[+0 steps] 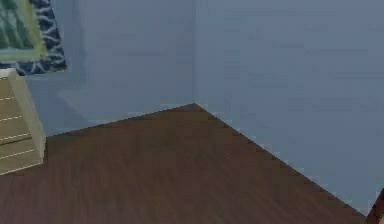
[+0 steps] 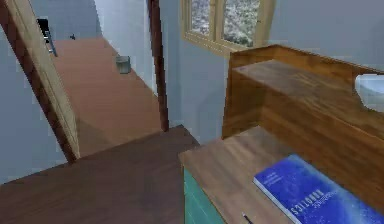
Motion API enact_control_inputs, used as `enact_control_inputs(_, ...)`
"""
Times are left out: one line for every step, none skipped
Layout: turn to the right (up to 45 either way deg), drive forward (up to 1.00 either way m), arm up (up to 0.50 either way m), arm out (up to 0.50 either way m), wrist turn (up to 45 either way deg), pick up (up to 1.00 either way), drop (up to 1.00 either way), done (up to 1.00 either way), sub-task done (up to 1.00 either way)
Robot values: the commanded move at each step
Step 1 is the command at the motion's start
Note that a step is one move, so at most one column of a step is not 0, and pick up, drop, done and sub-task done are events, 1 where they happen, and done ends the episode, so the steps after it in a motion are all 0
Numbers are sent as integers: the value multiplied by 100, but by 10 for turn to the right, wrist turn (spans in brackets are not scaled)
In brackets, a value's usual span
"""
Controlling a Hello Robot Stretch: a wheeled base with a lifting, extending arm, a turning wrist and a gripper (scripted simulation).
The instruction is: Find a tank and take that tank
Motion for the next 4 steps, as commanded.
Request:
enact_control_inputs(-240, 0, 0, 0, 0, 0, 0, 0, 0)
enact_control_inputs(0, 10, 0, 0, 0, 0, 0, 0, 0)
enact_control_inputs(450, 0, 0, 0, 0, 0, 0, 0, 0)
enact_control_inputs(420, 0, 0, 0, 0, 0, 0, 0, 0)
